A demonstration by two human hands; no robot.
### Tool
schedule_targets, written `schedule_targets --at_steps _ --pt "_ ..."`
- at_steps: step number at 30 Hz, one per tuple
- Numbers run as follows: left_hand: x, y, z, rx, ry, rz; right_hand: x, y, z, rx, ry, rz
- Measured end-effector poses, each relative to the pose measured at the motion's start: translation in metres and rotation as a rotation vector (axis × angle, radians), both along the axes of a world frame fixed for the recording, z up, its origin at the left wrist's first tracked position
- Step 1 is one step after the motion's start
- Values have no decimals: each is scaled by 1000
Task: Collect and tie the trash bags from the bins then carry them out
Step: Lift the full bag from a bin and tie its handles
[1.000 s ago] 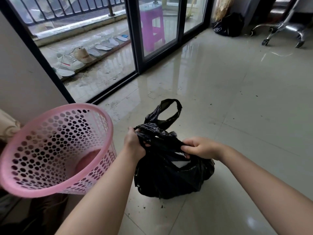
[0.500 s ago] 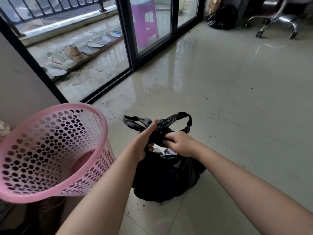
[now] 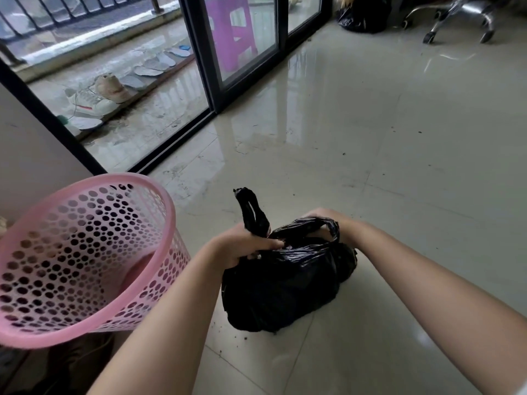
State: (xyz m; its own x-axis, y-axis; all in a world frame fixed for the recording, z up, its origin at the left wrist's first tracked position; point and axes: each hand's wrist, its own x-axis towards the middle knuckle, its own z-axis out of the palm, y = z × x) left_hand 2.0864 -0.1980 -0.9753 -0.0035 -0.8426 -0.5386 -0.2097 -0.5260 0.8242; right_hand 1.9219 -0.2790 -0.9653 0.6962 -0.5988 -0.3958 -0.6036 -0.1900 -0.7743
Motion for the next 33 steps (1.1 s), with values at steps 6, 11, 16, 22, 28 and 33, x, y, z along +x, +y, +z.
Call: schedule_targets --at_steps 6,11,16,22,28,33 --pt "-11 -11 7 -138 -407 -81 8 -1 6 162 -230 -173" --pt "-12 -24 8 -328 -451 384 7 -5 9 490 -350 -169" --pt "-14 -25 15 -331 65 651 2 -11 17 563 -267 -115" --pt "-17 -21 21 -382 216 602 5 -16 15 176 5 -203" --pt "-21 -14 18 -262 443 403 19 -16 -10 166 -352 -965" --pt "-20 -18 15 -258 580 418 21 -16 -6 345 -713 -1038"
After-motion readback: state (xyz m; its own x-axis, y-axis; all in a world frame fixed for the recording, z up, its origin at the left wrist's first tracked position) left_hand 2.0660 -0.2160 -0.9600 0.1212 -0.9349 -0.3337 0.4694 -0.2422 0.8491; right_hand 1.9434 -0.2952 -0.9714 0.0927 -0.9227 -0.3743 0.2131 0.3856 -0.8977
